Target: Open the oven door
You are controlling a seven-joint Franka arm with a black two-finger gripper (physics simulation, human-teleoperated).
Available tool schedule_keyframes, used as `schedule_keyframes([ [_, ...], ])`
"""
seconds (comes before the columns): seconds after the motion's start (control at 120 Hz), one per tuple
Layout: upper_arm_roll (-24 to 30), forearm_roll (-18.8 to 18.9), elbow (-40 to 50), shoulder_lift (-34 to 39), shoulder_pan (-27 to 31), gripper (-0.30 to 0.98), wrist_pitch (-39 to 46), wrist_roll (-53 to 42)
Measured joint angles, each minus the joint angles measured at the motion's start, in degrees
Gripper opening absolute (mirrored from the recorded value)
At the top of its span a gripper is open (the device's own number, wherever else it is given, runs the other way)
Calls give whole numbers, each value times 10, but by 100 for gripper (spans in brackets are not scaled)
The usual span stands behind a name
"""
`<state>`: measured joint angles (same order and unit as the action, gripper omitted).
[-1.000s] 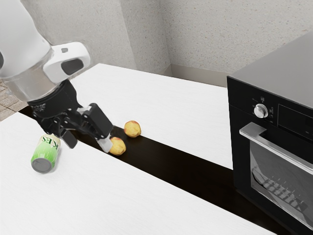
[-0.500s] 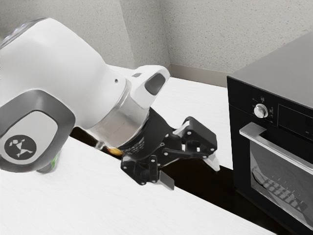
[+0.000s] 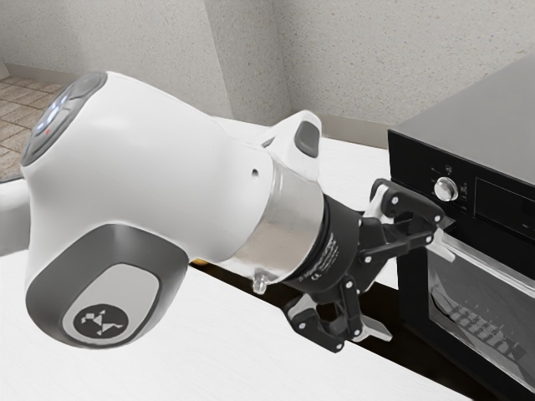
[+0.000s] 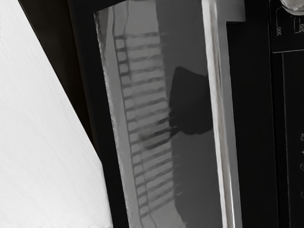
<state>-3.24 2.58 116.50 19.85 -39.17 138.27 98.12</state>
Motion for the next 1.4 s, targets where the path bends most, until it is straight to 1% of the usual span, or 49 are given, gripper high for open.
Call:
schedule_keyframes([
  [0.2, 36, 7, -3, -18, 4, 68, 12, 72],
  [0.267, 39, 11, -13, -31, 6, 68, 15, 91],
  [0.392, 40, 33, -46, -68, 21, 68, 17, 118],
  [0.55, 40, 44, -60, -86, 26, 68, 19, 142],
  [0.7, 40, 44, -98, -120, 37, 68, 19, 153],
  [1.183, 39, 43, -111, -146, 55, 68, 19, 162],
  [1.333, 39, 31, -90, -149, 59, 68, 19, 162],
  [1.4, 39, 13, -78, -151, 62, 68, 19, 160],
])
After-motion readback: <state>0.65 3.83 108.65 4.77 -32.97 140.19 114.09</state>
